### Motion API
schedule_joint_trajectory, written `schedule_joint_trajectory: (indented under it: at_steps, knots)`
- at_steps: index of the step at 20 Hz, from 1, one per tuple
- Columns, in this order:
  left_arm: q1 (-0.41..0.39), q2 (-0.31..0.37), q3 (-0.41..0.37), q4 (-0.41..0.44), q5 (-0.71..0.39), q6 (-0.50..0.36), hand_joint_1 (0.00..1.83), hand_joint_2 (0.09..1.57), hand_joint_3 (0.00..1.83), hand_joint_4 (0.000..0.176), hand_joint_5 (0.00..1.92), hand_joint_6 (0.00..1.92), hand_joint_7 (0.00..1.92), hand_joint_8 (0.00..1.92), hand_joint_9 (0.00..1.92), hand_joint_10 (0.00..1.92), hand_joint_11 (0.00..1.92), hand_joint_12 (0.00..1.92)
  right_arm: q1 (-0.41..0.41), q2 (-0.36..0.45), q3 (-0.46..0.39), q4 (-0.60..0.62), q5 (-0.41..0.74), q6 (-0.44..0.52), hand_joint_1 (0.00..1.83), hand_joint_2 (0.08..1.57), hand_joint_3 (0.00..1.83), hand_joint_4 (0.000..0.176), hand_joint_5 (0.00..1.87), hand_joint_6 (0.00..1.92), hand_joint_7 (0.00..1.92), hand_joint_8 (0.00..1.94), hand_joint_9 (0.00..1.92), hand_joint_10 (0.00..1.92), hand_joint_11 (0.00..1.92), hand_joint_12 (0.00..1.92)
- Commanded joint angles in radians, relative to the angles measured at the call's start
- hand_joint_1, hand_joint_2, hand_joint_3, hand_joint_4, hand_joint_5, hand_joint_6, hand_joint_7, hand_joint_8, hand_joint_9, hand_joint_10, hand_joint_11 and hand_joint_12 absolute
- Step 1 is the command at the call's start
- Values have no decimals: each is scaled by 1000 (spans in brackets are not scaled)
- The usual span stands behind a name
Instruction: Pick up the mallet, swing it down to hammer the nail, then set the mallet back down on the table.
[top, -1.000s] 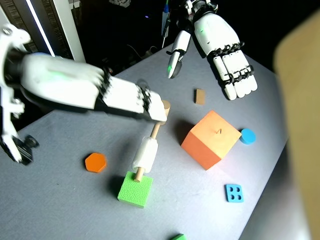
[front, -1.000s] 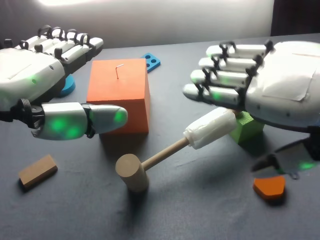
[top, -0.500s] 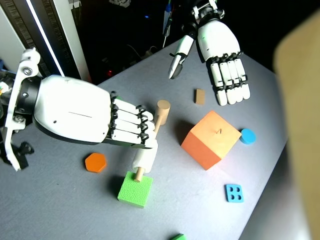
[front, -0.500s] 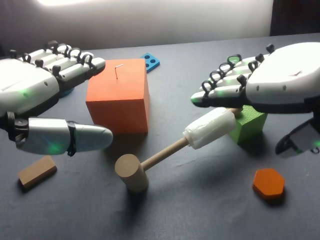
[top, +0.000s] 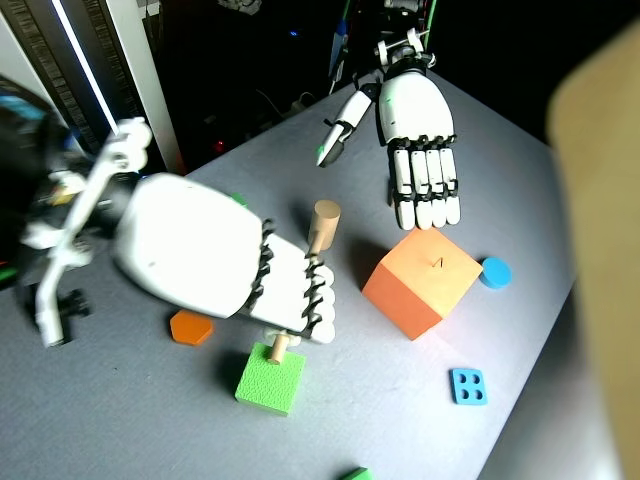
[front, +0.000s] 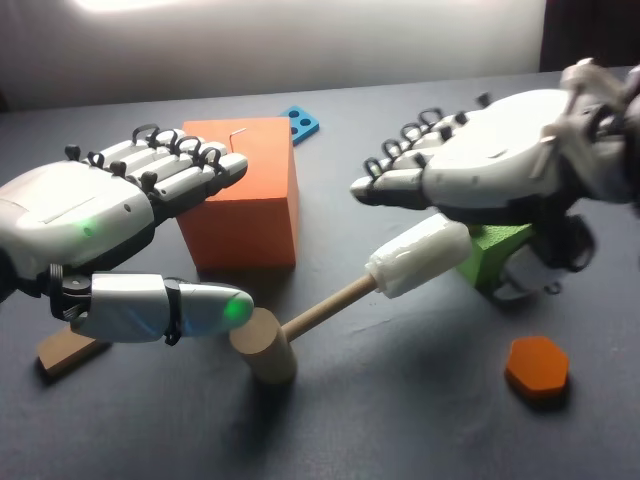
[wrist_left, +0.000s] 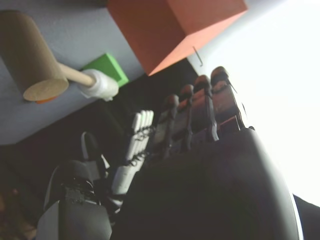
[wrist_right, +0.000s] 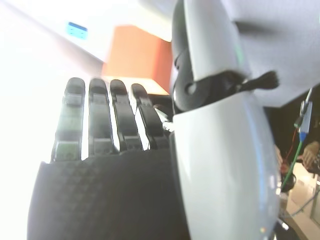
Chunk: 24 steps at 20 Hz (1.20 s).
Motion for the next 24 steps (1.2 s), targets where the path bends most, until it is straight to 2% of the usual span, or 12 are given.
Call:
schedule_joint_trajectory:
  at_steps: [1, 3, 8, 13, 24]
  knots:
    - [-2, -2, 10, -3, -129, -10, 0, 1041, 21, 0, 0, 0, 0, 0, 0, 0, 0, 0, 1, -8, 11, -103, 52, 57, 1318, 958, 23, 0, 0, 0, 0, 0, 0, 0, 0, 0]
    - [9, -12, 24, -3, -136, -12, 0, 1038, 18, 0, 0, 0, 0, 0, 0, 0, 0, 0, -16, -56, 32, -224, 23, 169, 1304, 958, 20, 0, 0, 0, 0, 0, 0, 0, 0, 0]
    - [20, -26, 62, 7, -137, -12, 0, 1039, 16, 0, 0, 0, 0, 0, 0, 0, 0, 0, -47, -135, 94, -226, -28, 232, 1279, 974, 20, 0, 0, 0, 0, 0, 0, 0, 0, 0]
    - [20, -50, 96, 16, -137, -12, 0, 1055, 18, 0, 0, 0, 0, 0, 0, 0, 0, 0, -75, -192, 147, -226, -22, 247, 1205, 1024, 30, 0, 0, 0, 0, 0, 0, 0, 0, 0]
    - [24, -67, 123, 17, -128, 2, 0, 1053, 10, 0, 0, 0, 0, 0, 0, 0, 0, 0, -132, -285, 257, -226, -13, 291, 1243, 1013, 14, 0, 0, 0, 0, 0, 0, 0, 0, 0]
